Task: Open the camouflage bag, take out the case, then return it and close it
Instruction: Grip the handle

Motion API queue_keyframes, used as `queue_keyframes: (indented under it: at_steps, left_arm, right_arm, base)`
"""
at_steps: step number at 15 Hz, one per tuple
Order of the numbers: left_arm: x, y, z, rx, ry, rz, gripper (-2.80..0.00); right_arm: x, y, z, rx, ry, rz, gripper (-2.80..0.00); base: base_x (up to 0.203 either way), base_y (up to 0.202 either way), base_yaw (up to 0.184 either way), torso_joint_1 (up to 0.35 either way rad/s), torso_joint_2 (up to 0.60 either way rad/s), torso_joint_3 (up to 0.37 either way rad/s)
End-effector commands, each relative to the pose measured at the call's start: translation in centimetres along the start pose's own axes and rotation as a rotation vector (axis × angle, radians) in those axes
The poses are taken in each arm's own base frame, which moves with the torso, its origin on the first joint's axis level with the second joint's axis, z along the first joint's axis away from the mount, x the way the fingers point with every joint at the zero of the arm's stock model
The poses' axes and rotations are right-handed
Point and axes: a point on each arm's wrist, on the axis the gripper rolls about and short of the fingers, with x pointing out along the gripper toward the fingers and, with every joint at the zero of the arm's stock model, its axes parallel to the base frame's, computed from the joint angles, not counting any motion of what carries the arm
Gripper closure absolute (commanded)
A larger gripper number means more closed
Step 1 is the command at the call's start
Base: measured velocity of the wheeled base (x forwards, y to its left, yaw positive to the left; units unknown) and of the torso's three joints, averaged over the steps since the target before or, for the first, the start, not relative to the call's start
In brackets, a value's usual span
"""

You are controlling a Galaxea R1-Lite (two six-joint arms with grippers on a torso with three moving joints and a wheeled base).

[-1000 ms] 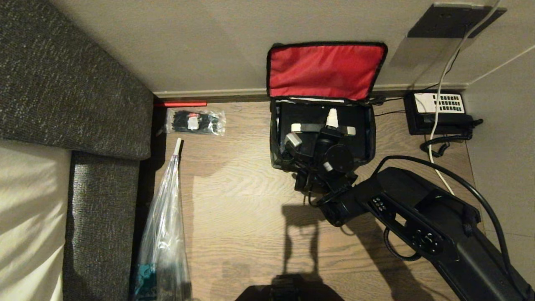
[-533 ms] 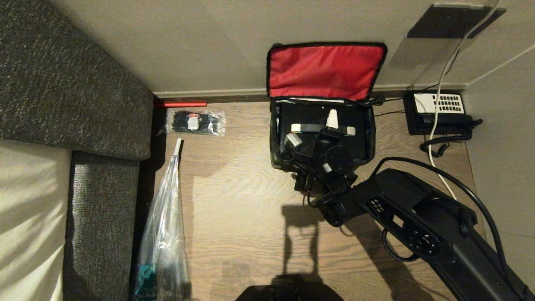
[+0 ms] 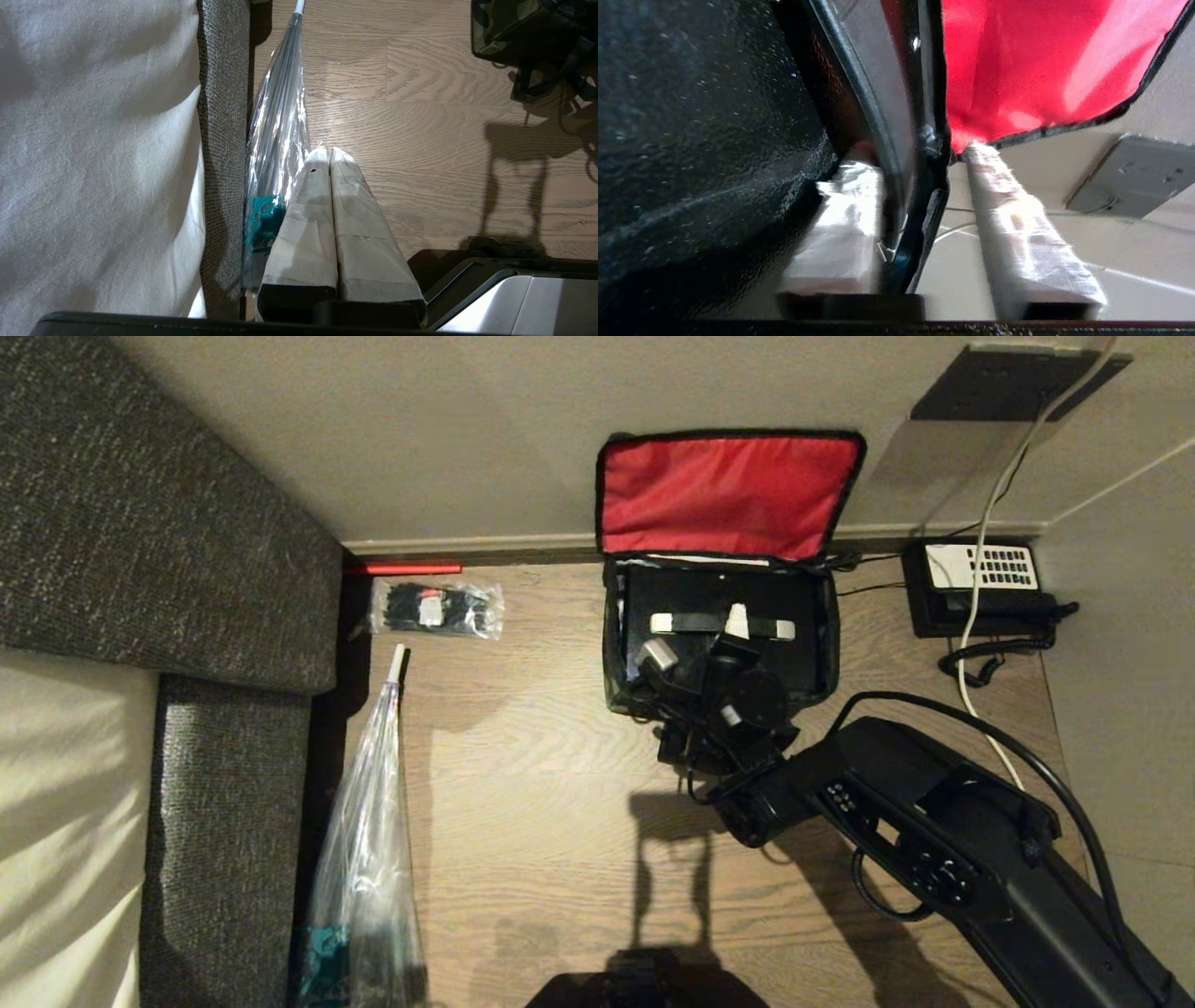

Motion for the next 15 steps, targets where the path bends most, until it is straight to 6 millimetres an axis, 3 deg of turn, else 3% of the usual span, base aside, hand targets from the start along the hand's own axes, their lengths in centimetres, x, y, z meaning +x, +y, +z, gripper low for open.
queue_keyframes:
  at_steps: [1, 6, 11, 15]
  left_arm:
    - [0.0, 0.0, 0.0, -0.001, -0.002, 0.000, 0.00]
    - [0.0, 0.0, 0.0, -0.001, 0.000, 0.001, 0.00]
    - [0.0, 0.0, 0.0, -0.001, 0.000, 0.001, 0.00]
    - [0.0, 0.0, 0.0, -0.001, 0.000, 0.001, 0.00]
  right_arm:
    - [-0.4, 1.3, 0.0, -0.004, -0.006, 0.006, 0.00]
    - [-0.8, 1.2, 0.2, 0.025, -0.013, 0.012, 0.00]
    - [-5.7, -0.1, 2.1, 0.082, -0.001, 0.101, 0.00]
    - [-7.2, -1.5, 2.2, 0.092, -0.019, 0.133, 0.00]
  base:
    - [0.000, 0.000, 0.000, 0.000, 0.00, 0.000]
    - [0.000, 0.000, 0.000, 0.000, 0.00, 0.000]
    - [0.000, 0.000, 0.000, 0.000, 0.00, 0.000]
    - [0.000, 0.000, 0.000, 0.000, 0.00, 0.000]
